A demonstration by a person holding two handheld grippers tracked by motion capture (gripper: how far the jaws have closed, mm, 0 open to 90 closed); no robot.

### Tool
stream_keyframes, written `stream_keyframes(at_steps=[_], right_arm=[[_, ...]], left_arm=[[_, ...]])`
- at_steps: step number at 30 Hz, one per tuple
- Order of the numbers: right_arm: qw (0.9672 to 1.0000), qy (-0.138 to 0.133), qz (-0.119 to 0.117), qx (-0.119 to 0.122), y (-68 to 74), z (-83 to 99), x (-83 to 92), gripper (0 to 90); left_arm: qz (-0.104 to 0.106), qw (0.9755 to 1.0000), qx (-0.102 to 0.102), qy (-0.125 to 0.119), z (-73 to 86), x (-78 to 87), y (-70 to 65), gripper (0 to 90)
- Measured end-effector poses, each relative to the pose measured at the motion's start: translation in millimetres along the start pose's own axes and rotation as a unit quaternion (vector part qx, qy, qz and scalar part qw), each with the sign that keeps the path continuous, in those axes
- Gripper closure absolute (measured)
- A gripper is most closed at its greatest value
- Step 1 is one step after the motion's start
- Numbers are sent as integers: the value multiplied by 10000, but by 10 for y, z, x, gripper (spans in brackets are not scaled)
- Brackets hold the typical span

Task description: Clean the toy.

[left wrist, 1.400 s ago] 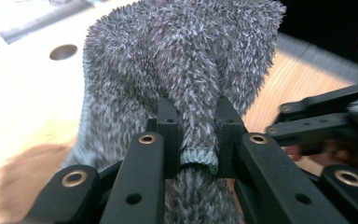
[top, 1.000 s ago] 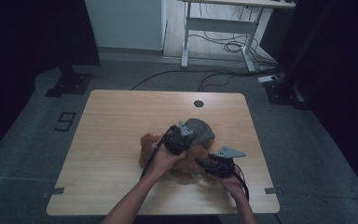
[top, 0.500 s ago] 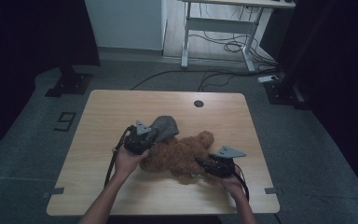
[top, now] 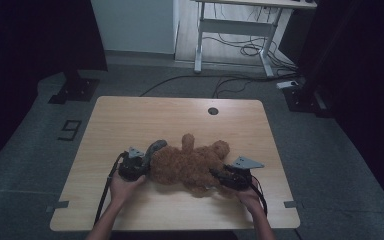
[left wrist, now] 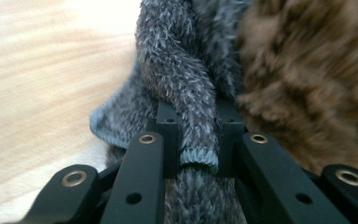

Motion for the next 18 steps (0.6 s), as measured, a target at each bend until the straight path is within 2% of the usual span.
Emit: stream_keyframes(at_steps=[2,4,5,6,7,8,9,11,12,13,14,15,16,17,18], right_arm=[[10000,1,10,-10,-3,1,0,582],[10000,10,15,-13,-9,4,4,582],[10000,2,12,-22,-10,4,2,582],[10000,2,12,-22,-10,4,2,582],[10000,2,24,-29,-14,4,2,583],[10000,2,24,-29,-14,4,2,583],[10000,18,73,-39,-27,6,7,585],[9999,7,76,-96,-49,12,15,585],[9999,-16,59,-124,-54,13,13,585],[9999,-18,40,-131,-51,13,12,585],[9999,-35,3,-107,-33,10,2,586],[9999,-35,3,-107,-33,10,2,586],[10000,-12,71,30,5,4,-16,588],[10000,-12,71,30,5,4,-16,588],[10000,2,84,39,8,1,-13,588]], left_arm=[[28,10000,58,-67,-52,48,15,768],[-4,9996,67,-256,-169,147,17,768],[-25,9993,28,-370,-245,210,2,769],[-25,9993,28,-370,-245,210,2,769],[-54,9983,-93,-567,-391,316,-61,769],[-54,9983,-93,-567,-391,316,-61,770],[-105,9964,-320,-779,-571,413,-179,770],[-95,9942,-490,-957,-713,463,-291,769],[19,9931,-550,-1033,-779,476,-355,769],[248,9920,-566,-1100,-842,471,-437,769],[382,9912,-633,-1102,-899,449,-521,769],[382,9912,-633,-1102,-899,449,-521,768],[380,9908,-758,-1057,-949,413,-603,769],[419,9902,-845,-1029,-1001,368,-686,769],[563,9890,-931,-998,-1096,273,-838,768]])
Point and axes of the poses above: each handheld gripper's, and its own axes: x roughly backward along the jaws, z roughly out of its underside, y roughly to its left, the point moved 7 cm from there along -x, roughly forward along the jaws, and after that the axes turned 9 degrees about -x, right-handed, at the moved point
